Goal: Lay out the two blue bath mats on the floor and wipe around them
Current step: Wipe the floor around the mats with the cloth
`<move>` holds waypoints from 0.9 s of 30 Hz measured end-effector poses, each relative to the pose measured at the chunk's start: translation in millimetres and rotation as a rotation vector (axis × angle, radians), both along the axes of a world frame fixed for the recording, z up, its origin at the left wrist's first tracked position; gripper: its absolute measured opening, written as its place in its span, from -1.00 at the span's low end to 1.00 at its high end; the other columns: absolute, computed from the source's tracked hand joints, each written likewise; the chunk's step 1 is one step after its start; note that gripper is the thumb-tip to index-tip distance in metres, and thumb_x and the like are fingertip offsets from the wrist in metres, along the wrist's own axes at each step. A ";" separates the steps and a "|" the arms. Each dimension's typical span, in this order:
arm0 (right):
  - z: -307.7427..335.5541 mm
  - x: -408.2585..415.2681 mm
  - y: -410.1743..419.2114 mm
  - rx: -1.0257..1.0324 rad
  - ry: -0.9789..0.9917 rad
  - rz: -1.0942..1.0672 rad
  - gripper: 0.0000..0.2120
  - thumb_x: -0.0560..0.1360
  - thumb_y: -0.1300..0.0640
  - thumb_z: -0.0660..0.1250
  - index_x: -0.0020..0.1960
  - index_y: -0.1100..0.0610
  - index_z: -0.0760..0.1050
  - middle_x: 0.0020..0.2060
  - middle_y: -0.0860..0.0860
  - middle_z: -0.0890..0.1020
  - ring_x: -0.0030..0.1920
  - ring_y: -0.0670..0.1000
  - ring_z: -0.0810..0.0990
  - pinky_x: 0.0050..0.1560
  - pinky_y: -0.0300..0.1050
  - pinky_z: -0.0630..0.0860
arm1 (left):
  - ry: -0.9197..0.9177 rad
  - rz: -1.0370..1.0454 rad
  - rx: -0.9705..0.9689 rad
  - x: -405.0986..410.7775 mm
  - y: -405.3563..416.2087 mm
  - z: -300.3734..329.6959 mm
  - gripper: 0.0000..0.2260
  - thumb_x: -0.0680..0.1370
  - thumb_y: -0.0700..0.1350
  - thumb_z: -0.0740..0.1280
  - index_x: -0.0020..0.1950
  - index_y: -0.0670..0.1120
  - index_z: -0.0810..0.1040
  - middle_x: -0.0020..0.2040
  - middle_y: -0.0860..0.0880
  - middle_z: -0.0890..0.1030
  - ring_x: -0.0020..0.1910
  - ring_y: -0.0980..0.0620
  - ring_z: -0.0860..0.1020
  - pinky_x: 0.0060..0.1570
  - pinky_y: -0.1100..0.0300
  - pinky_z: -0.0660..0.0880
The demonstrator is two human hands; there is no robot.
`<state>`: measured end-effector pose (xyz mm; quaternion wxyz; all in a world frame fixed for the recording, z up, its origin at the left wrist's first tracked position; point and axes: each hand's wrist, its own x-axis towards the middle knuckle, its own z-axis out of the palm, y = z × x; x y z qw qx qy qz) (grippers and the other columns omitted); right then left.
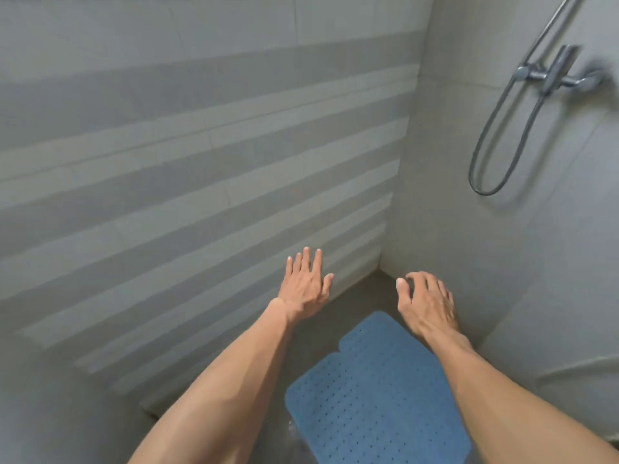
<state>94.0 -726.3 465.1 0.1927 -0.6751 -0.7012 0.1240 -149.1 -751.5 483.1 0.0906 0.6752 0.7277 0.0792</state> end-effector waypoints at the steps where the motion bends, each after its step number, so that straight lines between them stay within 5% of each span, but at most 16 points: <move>1: 8.6 -17.6 6.4 0.020 0.001 0.048 -0.59 0.64 -0.11 0.12 0.34 0.10 0.48 0.38 0.07 0.50 0.42 0.11 0.38 0.46 0.04 0.20 | -0.002 0.053 0.033 -15.3 -3.6 9.6 -0.40 0.67 0.11 -0.02 0.61 -0.15 -0.10 0.60 -0.26 -0.06 0.59 -0.21 -0.04 0.55 -0.08 -0.16; 11: 94.0 -221.3 15.8 0.133 0.130 0.520 -0.59 0.63 -0.14 0.16 0.34 0.08 0.46 0.35 0.06 0.50 0.40 0.10 0.40 0.40 0.05 0.27 | 0.113 0.506 0.225 -186.6 -94.2 100.9 -0.37 0.65 0.05 0.09 0.60 -0.19 -0.06 0.59 -0.28 0.01 0.57 -0.21 0.05 0.55 -0.08 -0.08; 21: 151.2 -387.3 -77.4 0.088 0.162 1.031 -0.54 0.64 -0.20 0.09 0.41 0.03 0.37 0.42 0.04 0.41 0.38 0.13 0.41 0.33 0.07 0.35 | 0.338 0.839 0.355 -267.4 -227.4 181.4 -0.37 0.60 0.04 0.17 0.58 -0.19 0.06 0.57 -0.25 0.14 0.55 -0.19 0.13 0.54 -0.06 -0.01; 27: 169.8 -456.2 -153.8 0.028 0.173 1.267 -0.52 0.62 -0.21 0.10 0.43 0.01 0.34 0.44 0.04 0.40 0.38 0.12 0.43 0.30 0.06 0.39 | 0.440 1.069 0.406 -274.4 -295.6 210.5 -0.55 0.51 -0.11 0.26 0.37 -0.19 0.32 0.30 -0.19 0.46 0.26 -0.19 0.44 0.24 -0.02 0.39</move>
